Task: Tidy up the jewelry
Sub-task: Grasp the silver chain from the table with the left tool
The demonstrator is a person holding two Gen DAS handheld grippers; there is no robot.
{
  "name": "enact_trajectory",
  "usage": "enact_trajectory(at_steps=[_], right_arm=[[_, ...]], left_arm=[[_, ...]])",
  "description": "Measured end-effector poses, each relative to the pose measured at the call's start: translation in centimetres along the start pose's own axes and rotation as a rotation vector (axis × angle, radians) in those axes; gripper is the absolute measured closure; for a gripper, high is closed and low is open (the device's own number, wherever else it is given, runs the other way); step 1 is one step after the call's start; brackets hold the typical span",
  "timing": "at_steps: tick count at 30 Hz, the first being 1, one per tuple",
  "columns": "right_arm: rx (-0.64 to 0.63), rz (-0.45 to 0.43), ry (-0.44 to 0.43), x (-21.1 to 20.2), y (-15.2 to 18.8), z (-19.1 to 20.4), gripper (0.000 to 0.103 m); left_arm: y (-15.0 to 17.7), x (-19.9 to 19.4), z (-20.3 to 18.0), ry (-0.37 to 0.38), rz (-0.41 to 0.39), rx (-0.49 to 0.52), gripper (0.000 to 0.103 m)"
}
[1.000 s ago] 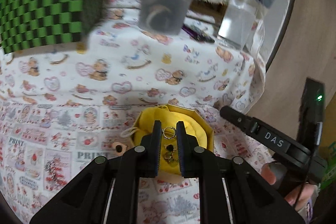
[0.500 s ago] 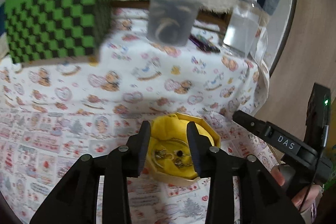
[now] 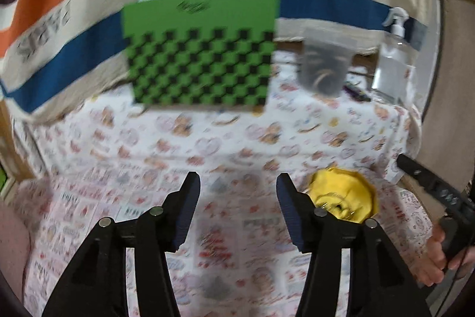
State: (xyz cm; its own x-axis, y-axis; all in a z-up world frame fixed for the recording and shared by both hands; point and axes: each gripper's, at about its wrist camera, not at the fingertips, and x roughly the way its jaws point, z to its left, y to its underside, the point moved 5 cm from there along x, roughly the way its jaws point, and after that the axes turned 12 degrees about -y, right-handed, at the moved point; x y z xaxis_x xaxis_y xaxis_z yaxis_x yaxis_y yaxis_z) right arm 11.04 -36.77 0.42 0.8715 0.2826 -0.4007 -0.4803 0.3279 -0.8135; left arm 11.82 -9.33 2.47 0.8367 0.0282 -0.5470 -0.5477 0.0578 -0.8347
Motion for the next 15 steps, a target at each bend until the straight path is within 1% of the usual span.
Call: enact_trajectory(at_steps=[2, 4, 5, 6, 7, 8, 11, 15], right_arm=[[-0.02, -0.009, 0.0, -0.1, 0.1, 0.5, 0.016], [-0.045, -0.027, 0.016, -0.3, 0.2, 1.0, 0.009], [-0.059, -0.034, 0.024, -0.3, 0.4, 1.2, 0.006], [-0.065, -0.035, 0.027, -0.2, 0.5, 1.3, 0.001], [-0.066, -0.034, 0.032, -0.2, 0.6, 1.4, 0.0], [-0.064, -0.033, 0.031, -0.2, 0.7, 1.4, 0.0], [-0.054, -0.026, 0.024, -0.1, 1.0, 1.5, 0.0], [-0.08, -0.029, 0.038, -0.2, 1.2, 1.9, 0.0]], left_arm=[[0.9, 0.7, 1.1, -0.021, 0.003, 0.007, 0.048], [1.9, 1.5, 2.2, -0.058, 0.007, 0.001, 0.048], [2.3, 2.2, 2.6, -0.077, 0.025, -0.011, 0.048], [2.7, 2.7, 2.8, -0.076, 0.052, -0.02, 0.048], [2.9, 3.2, 2.9, -0.064, 0.075, -0.029, 0.048], [3.1, 3.4, 3.1, -0.055, 0.084, -0.039, 0.048], [3.6, 3.9, 3.8, -0.069, 0.092, -0.059, 0.047], [4.3, 4.9, 4.1, -0.029, 0.153, -0.085, 0.042]])
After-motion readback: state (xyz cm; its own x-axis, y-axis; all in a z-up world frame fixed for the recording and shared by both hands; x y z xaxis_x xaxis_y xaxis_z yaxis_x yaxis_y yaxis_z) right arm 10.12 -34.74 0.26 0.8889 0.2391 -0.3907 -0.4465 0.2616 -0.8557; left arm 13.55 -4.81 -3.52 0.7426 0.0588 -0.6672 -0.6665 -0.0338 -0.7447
